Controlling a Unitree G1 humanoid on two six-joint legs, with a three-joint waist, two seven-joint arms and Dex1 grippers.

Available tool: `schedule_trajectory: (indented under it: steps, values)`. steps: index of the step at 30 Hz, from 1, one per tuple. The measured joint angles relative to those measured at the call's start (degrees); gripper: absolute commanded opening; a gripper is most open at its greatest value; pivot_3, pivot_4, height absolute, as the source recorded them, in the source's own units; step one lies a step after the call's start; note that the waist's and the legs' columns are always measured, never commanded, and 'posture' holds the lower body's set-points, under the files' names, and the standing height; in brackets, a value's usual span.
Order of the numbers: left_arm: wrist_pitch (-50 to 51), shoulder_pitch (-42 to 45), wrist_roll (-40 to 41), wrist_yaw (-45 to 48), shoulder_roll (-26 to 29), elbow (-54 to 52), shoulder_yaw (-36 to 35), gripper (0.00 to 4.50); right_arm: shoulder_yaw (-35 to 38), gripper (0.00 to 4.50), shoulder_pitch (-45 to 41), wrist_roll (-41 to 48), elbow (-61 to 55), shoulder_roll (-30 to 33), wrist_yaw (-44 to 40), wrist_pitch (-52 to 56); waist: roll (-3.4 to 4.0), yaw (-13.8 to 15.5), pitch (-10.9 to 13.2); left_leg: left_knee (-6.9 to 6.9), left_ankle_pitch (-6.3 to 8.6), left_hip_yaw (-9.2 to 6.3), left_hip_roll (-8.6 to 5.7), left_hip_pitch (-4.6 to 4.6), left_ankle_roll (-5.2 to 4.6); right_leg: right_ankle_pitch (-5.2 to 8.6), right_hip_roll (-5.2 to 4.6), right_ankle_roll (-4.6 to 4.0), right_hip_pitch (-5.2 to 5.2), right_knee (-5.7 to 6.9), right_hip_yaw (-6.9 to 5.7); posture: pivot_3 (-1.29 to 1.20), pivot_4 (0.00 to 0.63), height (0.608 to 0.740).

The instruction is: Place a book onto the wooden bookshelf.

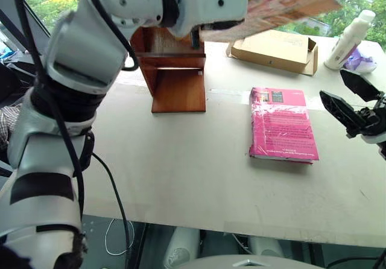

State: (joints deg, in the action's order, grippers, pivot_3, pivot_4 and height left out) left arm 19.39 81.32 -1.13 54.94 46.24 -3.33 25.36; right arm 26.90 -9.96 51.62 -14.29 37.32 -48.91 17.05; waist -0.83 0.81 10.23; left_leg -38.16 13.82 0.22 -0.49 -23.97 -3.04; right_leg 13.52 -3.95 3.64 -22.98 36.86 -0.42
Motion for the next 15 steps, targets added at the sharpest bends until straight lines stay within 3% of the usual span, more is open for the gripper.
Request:
schedule_trajectory:
  steps: [2,7,9,15]
  values:
    - [0.1,0.2,-2.2,2.0,0.3,0.3,0.2,0.84,-0.1,4.50,-0.9,-1.5,2.7,0.7,-1.6,-0.7,0.02,0.0,0.0,-0.01,0.01,0.06,0.00,0.00,-0.01,0.04,0.00,0.06,-0.02,0.05,0.03,0.00,0.150,0.740]
    - [4.1,-4.3,-13.4,10.6,9.0,2.2,4.9,0.84,-0.1,4.50,-2.3,-2.9,4.5,1.7,-4.8,-1.7,0.13,-1.2,0.1,-0.01,0.02,0.30,0.07,0.06,-0.03,0.07,0.09,0.11,-0.24,0.43,0.29,0.00,0.150,0.740]
    - [4.5,-5.5,-17.3,12.5,10.2,2.1,6.2,0.84,-0.1,4.50,-2.5,-3.4,5.1,1.8,-5.5,-1.9,0.06,-1.2,0.1,-0.12,0.02,0.32,0.10,0.04,-0.03,0.08,0.09,0.11,-0.28,0.59,0.31,0.00,0.150,0.740]
    - [6.0,-8.2,-25.1,12.9,6.1,3.5,6.7,0.84,0.0,4.50,-2.1,-4.5,5.4,2.1,-6.6,-2.3,0.10,-1.5,0.1,-0.22,0.01,0.59,0.16,0.32,-0.04,0.11,0.17,0.15,-0.28,0.99,0.64,0.00,0.150,0.740]
